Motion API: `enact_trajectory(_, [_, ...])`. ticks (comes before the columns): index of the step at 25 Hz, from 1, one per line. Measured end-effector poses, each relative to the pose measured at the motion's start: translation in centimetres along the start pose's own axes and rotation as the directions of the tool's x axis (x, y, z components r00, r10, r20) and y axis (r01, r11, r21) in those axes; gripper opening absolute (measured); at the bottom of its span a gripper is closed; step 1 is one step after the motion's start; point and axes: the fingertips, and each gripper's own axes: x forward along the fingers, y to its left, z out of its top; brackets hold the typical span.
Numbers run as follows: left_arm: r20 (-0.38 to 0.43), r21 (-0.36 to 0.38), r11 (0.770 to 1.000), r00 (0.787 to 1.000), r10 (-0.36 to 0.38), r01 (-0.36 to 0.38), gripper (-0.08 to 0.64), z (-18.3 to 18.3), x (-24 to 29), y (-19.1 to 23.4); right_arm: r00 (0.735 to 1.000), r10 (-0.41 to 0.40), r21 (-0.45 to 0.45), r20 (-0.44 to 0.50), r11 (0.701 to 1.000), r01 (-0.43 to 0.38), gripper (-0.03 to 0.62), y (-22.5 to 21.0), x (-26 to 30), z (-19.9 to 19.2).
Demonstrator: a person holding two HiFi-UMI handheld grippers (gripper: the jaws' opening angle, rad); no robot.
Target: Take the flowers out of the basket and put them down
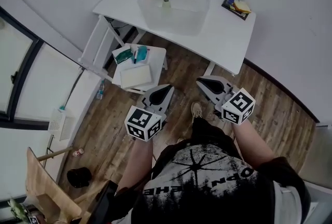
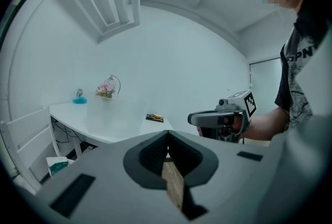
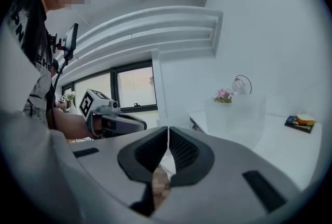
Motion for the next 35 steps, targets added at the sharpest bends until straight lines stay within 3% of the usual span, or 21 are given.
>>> enact_trajectory(15, [0.009,-0.017,0.994,0.994,0.107,-0.107,0.015,5.3,13.6,7.9,0.994,0.093,-0.117,-0.056,0.988,-0.099,0.02,-15.5,5.3,3.1])
enact_trajectory(20, [-0.002,-0.013,0.99,0.99,0.141,-0.141,0.015,6.7,17.4,9.5,0.99,0.134,-0.108,-0.038,0.985,-0.138,0.02,-19.4,6.3,4.3])
enact_trajectory(35, [0.004,0.04,0.971,0.972,0.235,-0.235,0.015,9.8,20.8,14.2,0.979,0.206,-0.106,0.006,0.973,-0.204,0.02,-23.9,9.4,5.8])
